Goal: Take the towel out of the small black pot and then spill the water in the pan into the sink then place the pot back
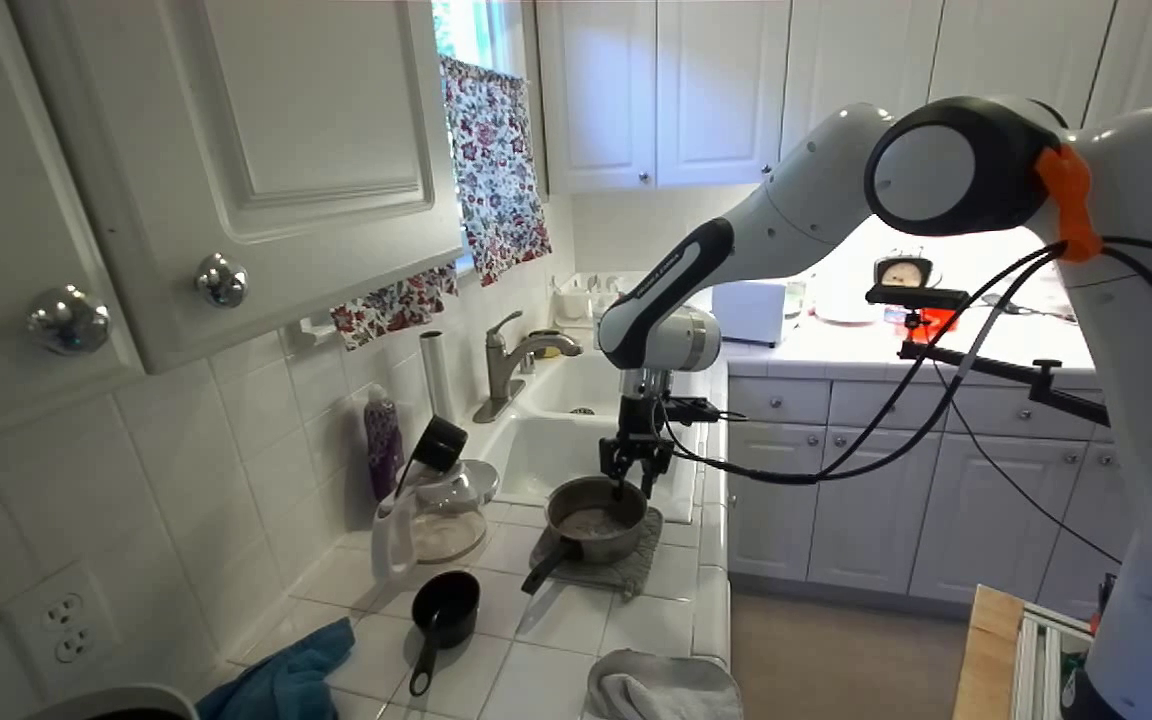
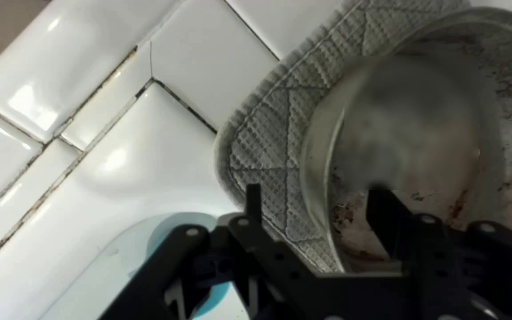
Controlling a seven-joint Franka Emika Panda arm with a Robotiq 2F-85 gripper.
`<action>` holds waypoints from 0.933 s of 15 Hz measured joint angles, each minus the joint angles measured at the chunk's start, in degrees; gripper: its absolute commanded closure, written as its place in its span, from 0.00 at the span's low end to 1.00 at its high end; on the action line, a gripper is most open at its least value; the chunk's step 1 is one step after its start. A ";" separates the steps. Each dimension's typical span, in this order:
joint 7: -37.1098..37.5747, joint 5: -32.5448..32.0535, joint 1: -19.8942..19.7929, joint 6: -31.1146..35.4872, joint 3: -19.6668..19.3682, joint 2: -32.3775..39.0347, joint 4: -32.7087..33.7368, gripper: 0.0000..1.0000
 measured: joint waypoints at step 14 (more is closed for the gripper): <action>-2.24 -0.80 0.42 -3.87 1.30 0.76 5.55 0.99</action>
